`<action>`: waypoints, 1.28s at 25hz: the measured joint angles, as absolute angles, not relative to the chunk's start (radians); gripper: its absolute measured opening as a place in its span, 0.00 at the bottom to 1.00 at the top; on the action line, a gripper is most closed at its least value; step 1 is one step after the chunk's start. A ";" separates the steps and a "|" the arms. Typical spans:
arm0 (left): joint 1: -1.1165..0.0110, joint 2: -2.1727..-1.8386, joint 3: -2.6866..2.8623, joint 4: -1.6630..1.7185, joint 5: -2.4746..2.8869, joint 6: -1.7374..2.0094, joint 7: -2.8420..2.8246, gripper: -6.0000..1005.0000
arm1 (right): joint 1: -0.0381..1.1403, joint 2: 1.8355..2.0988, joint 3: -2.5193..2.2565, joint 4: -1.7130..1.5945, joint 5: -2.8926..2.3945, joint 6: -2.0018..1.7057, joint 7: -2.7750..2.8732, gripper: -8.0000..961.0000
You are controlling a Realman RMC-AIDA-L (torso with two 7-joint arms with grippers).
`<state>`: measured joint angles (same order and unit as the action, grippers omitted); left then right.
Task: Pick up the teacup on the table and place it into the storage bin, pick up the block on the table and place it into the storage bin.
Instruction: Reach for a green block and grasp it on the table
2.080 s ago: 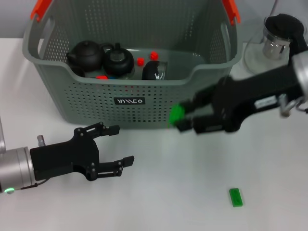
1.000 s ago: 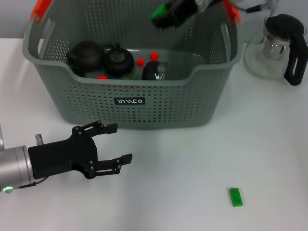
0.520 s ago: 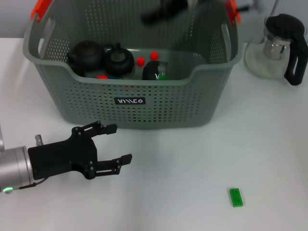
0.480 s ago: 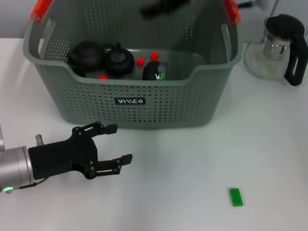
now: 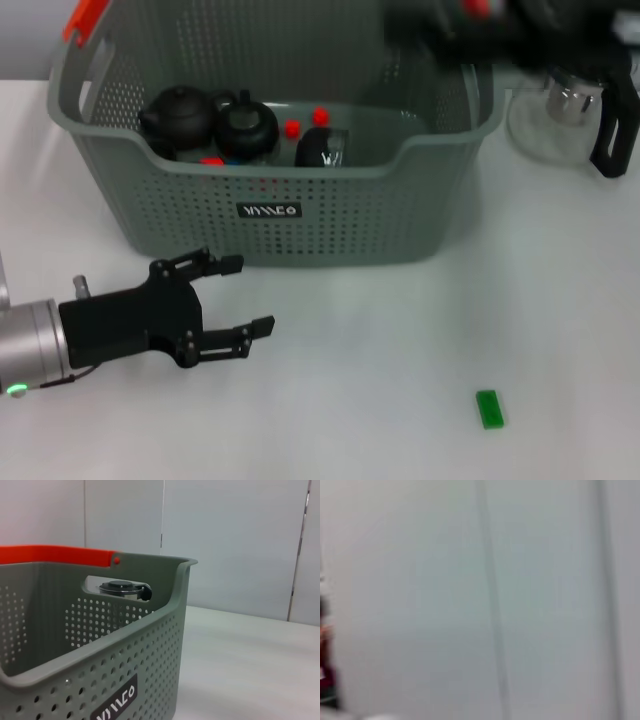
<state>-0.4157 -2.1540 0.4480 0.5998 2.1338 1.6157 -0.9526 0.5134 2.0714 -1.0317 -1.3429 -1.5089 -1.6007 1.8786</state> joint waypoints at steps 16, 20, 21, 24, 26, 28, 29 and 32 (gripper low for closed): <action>-0.418 -2.152 0.448 0.600 2.133 1.583 -0.953 0.86 | 0.649 2.024 -1.081 -1.502 -2.258 -1.985 2.243 0.90; -0.417 -2.153 0.448 0.600 2.128 1.579 -0.954 0.86 | 0.709 2.062 -1.231 -1.466 -2.399 -1.983 2.244 0.90; -0.417 -2.153 0.448 0.599 2.128 1.578 -0.954 0.86 | 0.722 2.074 -1.260 -1.454 -2.428 -1.983 2.242 0.90; -0.417 -2.154 0.448 0.596 2.127 1.574 -0.954 0.86 | 0.757 2.096 -1.329 -1.401 -2.488 -1.976 2.242 0.89; -0.417 -2.154 0.448 0.595 2.127 1.573 -0.954 0.86 | 0.775 2.098 -1.374 -1.353 -2.504 -1.965 2.252 0.86; -0.417 -2.154 0.448 0.594 2.126 1.571 -0.954 0.86 | 0.785 2.099 -1.414 -1.306 -2.507 -1.939 2.264 0.80; -0.417 -2.154 0.448 0.594 2.126 1.570 -0.954 0.86 | 0.787 2.100 -1.438 -1.287 -2.507 -1.920 2.268 0.80; -0.418 -2.156 0.448 0.594 2.126 1.567 -0.954 0.86 | 0.782 2.101 -1.500 -1.246 -2.510 -1.862 2.273 0.80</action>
<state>-0.4176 -2.1558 0.4480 0.5937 2.1259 1.5665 -0.9542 0.7820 2.1012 -1.5003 -1.2463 -2.5101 -1.8622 2.2732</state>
